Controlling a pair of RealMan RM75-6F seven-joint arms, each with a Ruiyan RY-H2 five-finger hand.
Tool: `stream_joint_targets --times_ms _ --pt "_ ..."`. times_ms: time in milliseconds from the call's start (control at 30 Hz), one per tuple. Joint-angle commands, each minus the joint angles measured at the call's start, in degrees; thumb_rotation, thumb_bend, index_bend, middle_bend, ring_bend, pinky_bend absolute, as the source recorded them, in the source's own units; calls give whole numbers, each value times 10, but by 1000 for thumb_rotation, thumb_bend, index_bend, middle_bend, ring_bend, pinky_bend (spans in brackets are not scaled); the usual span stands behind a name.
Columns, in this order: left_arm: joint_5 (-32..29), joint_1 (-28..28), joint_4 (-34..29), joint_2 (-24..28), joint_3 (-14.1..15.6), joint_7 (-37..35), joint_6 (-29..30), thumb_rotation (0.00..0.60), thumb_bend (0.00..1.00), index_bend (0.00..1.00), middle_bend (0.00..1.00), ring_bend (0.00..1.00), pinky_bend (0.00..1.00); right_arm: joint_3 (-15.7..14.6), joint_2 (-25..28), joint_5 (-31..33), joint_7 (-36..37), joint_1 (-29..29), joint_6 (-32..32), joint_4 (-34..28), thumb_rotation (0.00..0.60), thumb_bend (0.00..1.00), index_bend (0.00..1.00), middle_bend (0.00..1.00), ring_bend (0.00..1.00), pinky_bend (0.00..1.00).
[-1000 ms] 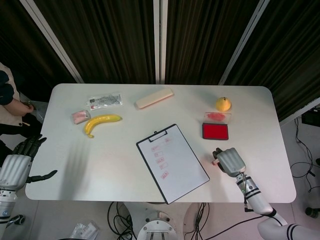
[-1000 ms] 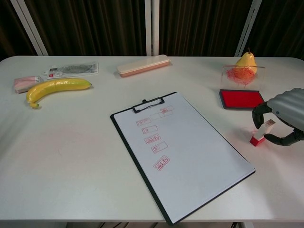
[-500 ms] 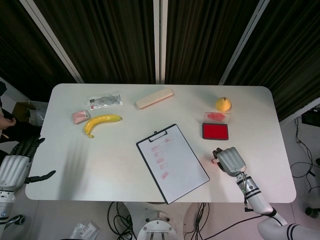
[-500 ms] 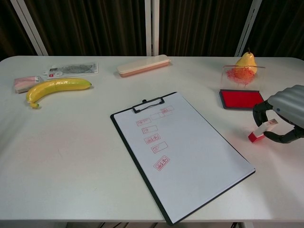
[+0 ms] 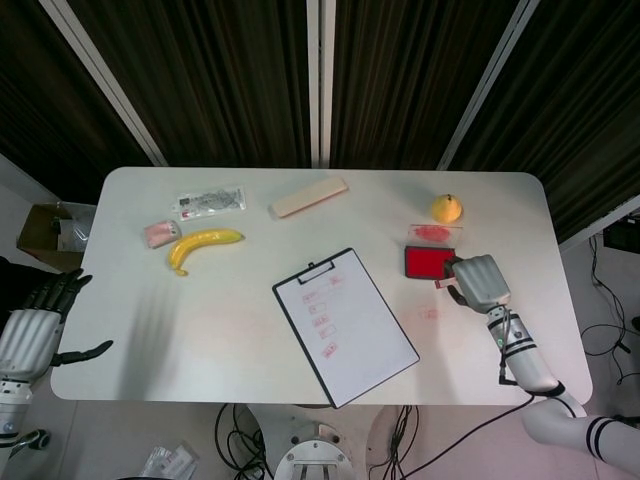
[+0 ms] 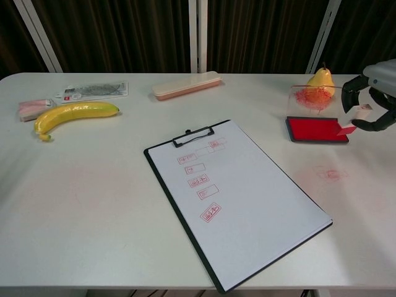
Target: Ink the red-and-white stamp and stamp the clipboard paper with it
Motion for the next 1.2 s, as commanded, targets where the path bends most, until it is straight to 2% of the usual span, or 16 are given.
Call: stream_joint_targets --times_ms 33,233,433,667,1200 --pt "0 -1 0 -1 0 1 -2 380 65 108 81 87 184 26 -19 57 -19 36 -52 43 600 379 633 548 772 897" --pt "-6 -2 6 -3 1 -3 -11 381 65 108 82 87 184 30 -61 104 -27 62 -91 99 600 380 642 556 772 897" --pt "-11 -3 13 -5 -1 -10 -13 382 65 108 82 87 184 31 -88 119 -32 72 -84 135 600 379 653 567 772 897" --pt "-12 -3 21 -9 0 -16 -15 378 65 108 81 87 184 30 -105 132 -40 82 -86 159 600 379 663 570 772 896" --pt "-15 -3 27 -13 0 -18 -18 384 65 107 81 87 184 20 -144 175 -71 111 -134 217 600 380 696 594 782 897"
